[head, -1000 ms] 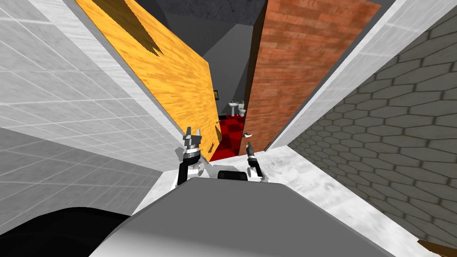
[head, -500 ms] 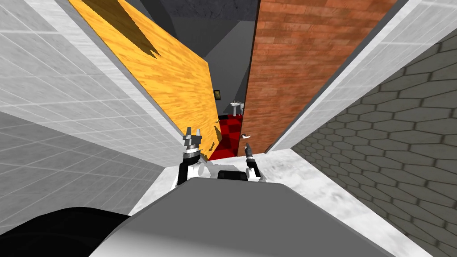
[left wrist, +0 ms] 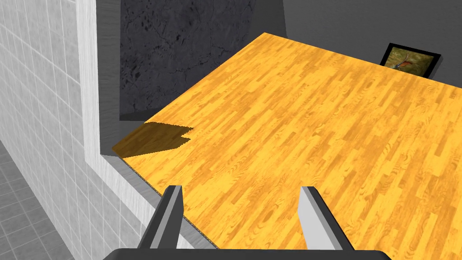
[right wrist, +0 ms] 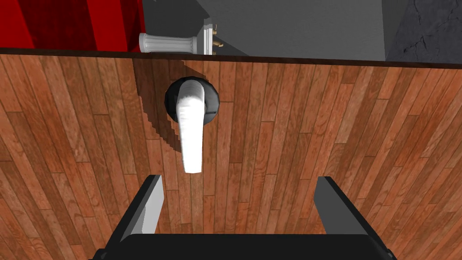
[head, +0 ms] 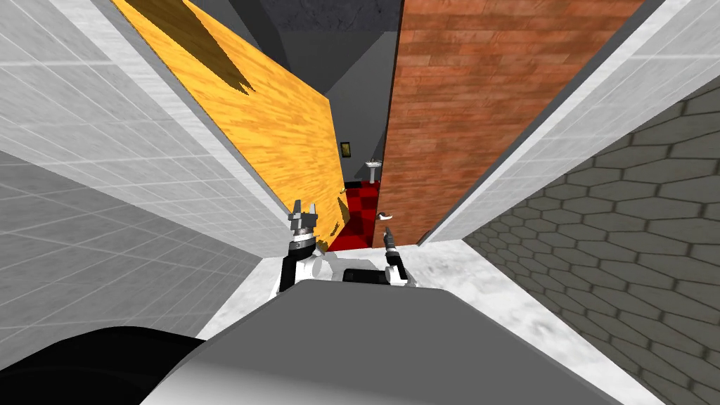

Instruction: Push the door open

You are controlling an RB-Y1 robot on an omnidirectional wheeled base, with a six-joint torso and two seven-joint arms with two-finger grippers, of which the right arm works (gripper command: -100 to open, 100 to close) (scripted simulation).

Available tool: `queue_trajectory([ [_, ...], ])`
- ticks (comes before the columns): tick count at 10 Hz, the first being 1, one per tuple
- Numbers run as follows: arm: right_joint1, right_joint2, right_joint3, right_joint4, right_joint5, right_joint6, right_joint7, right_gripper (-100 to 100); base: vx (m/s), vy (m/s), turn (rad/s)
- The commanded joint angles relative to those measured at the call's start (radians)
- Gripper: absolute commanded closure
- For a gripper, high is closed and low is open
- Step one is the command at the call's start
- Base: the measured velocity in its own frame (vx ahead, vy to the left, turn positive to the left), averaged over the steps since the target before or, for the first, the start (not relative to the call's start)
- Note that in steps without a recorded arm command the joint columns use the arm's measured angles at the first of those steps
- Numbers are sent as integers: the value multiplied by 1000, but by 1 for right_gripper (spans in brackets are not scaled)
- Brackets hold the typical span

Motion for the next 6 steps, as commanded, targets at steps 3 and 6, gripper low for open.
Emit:
queue_trajectory([
  [3, -17, 24, 11, 57, -9, -4, 16, -100, 23, -200, 104],
  [6, -33, 52, 22, 111, -17, -9, 29, -100, 34, -162, 97],
])
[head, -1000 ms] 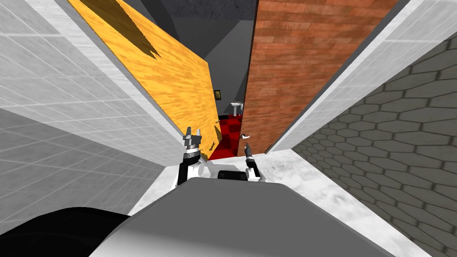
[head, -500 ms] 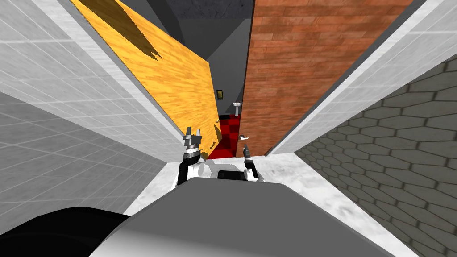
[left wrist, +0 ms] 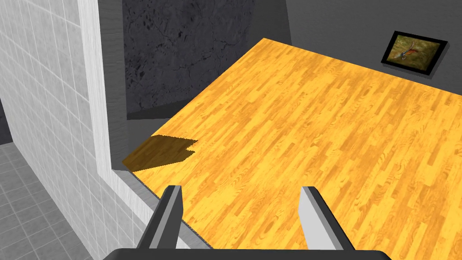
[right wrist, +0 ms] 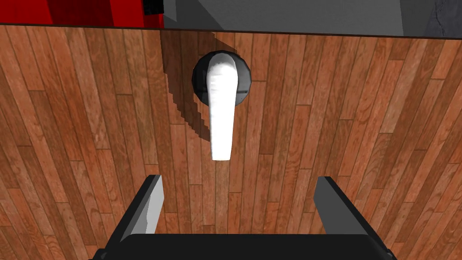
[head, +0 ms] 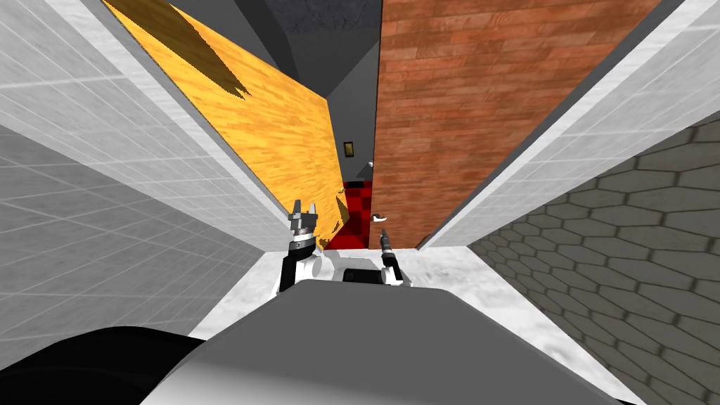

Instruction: Push the door open

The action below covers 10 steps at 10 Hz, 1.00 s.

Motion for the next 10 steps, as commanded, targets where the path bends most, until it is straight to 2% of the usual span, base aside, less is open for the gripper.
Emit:
queue_trajectory([
  [1, 0, 16, 7, 15, -4, 2, 9, -100, 48, -194, 117],
  [2, 4, 10, 5, 7, -2, 0, 5, -100, 25, -85, 31],
  [3, 2, -20, 3, 11, -2, -1, 4, -100, 90, -22, 16],
  [4, 0, -34, 1, 14, -2, -2, 2, -100, 156, -4, 26],
  [6, -4, -51, -4, 20, -2, -4, -2, -100, 195, 39, 19],
  [8, -9, -49, -10, 26, -2, -7, -6, -100, 192, 19, 22],
  [9, -11, -40, -12, 30, -3, -8, -8, -100, 179, 16, 21],
  [10, -14, -22, -15, 33, -3, -10, -10, -100, 184, -17, 21],
])
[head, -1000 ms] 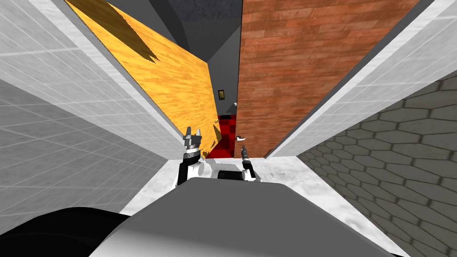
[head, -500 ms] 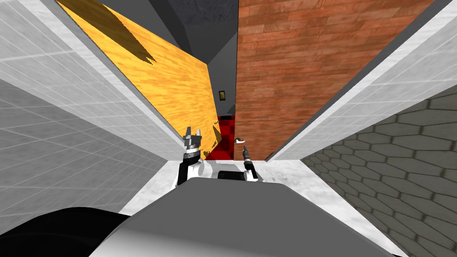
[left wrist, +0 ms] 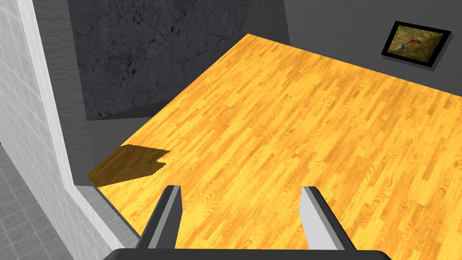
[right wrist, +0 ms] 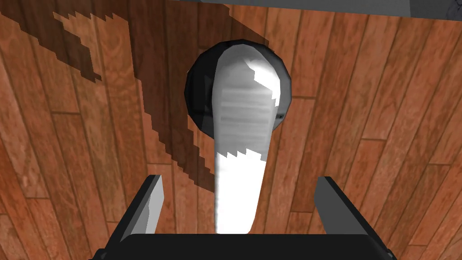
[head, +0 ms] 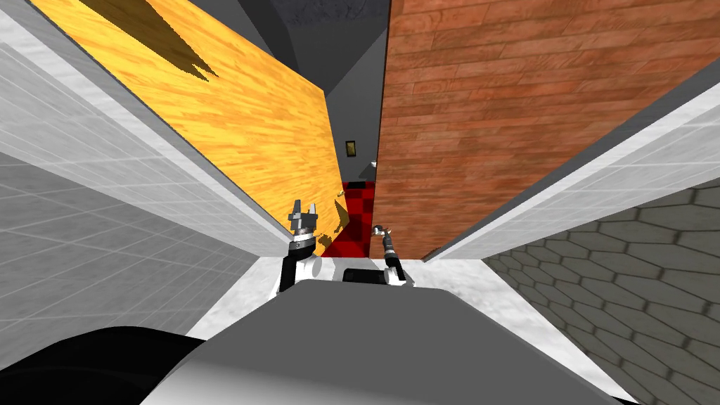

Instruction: Push the door open

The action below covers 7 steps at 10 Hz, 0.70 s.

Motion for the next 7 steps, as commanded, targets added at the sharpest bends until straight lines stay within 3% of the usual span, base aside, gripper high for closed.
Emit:
queue_trajectory([
  [1, -2, 28, -4, 4, 0, -2, -3, -100, 181, -31, 22],
  [2, -10, 19, -4, 18, -1, -7, -3, -100, 80, -13, 9],
  [3, -10, 19, -4, 18, -1, -7, -3, 100, -11, 2, -7],
  [7, -10, 19, -4, 18, -1, -7, -3, 100, -9, 1, 2],
])
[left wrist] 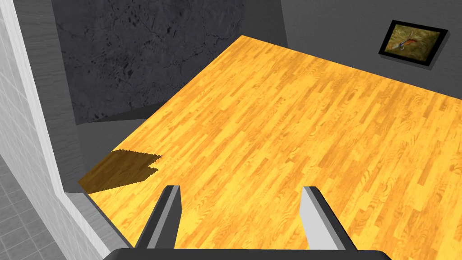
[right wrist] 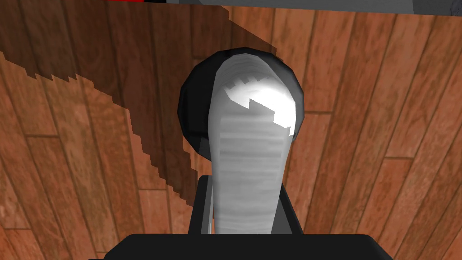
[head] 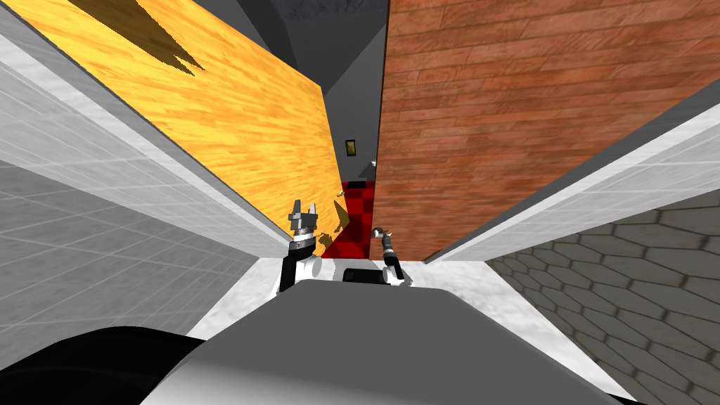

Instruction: Push the door open

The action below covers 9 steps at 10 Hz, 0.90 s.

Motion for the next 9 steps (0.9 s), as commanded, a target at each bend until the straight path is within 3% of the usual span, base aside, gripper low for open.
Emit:
queue_trajectory([
  [1, 5, 1, 2, 3, 1, 0, 0, 100, 0, 0, 0],
  [2, -1, -12, -11, 1, -5, 0, 3, 100, 102, 40, -15],
  [9, -9, -52, -78, 5, -37, -1, 20, 100, 192, 61, -49],
])
